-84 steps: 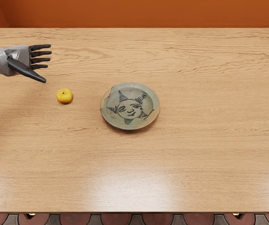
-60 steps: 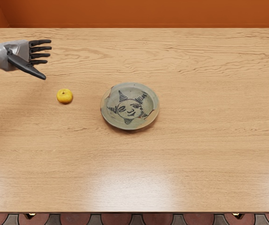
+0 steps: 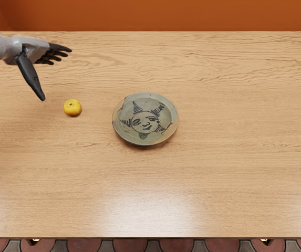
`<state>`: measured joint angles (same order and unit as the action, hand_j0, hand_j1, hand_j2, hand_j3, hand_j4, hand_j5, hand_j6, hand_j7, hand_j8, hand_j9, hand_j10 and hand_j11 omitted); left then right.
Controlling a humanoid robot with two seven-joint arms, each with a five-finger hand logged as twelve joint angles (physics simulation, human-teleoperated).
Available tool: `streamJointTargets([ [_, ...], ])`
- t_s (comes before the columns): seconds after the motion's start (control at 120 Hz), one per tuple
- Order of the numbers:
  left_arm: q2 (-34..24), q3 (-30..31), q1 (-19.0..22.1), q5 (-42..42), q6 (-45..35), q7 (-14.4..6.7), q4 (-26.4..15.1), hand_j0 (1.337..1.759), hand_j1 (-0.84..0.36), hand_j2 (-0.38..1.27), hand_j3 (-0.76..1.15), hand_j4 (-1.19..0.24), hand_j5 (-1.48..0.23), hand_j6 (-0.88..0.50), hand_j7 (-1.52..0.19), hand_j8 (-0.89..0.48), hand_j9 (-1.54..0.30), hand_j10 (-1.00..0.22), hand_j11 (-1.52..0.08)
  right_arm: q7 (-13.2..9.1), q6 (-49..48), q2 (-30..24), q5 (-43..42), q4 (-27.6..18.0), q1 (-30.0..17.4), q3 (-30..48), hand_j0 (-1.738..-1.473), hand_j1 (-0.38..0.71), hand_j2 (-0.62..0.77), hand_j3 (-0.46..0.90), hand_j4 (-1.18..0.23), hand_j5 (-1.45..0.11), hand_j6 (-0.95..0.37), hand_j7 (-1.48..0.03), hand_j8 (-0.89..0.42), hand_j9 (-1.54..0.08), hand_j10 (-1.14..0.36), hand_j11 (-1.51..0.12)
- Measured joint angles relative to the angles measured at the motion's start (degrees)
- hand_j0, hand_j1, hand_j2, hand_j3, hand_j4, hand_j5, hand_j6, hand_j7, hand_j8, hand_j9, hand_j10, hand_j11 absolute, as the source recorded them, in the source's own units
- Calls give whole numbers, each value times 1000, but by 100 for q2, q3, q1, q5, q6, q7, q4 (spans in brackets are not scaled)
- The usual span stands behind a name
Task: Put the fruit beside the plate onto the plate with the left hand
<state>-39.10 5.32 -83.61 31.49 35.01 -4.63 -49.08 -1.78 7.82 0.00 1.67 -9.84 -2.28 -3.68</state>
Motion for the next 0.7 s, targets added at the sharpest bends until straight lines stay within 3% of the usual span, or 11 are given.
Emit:
streamJointTargets([
  [0.167,51,1157,-659,62,-534,-5,-822,1658,349,0,0,-3,0,-3,0,-3,0,-2,0,-1,0,0,0,0,0,1,-1658,-314,-6,0,-30,-38,-30,-38,-30,-38,-30,-38],
  [0.325,519,2485,-1384,57,-1718,-6,-1161,1658,349,0,0,-3,0,-3,0,-3,0,-2,0,0,0,0,0,0,0,1,-1658,-314,-6,0,-30,-38,-30,-38,-30,-38,-30,-38],
  [0.442,839,3295,-1626,11,-2438,-37,-1269,1658,349,0,0,-2,0,-3,0,-3,0,-2,0,-1,0,0,0,0,0,2,-1658,-314,-6,0,-30,-38,-30,-38,-30,-38,-30,-38],
  [0.508,902,3640,-1786,-4,-2872,-243,-1486,1658,349,0,0,-2,0,-3,0,-2,0,-1,0,-2,0,0,0,0,0,1,-1658,-314,-6,0,-30,-38,-30,-38,-30,-38,-30,-38],
  [0.617,935,3926,-1799,-7,-3606,-828,-1961,1658,349,0,0,-2,0,-2,0,-2,0,-1,0,-2,0,0,0,0,0,0,-1658,-314,-6,0,-30,-38,-30,-38,-30,-38,-30,-38],
  [0.7,961,4018,-1799,-5,-3915,-1054,-2215,1658,349,1,0,-2,0,-2,0,-2,0,-1,0,-2,0,0,0,0,0,0,-1658,-314,-6,0,-30,-38,-30,-38,-30,-38,-29,-38],
])
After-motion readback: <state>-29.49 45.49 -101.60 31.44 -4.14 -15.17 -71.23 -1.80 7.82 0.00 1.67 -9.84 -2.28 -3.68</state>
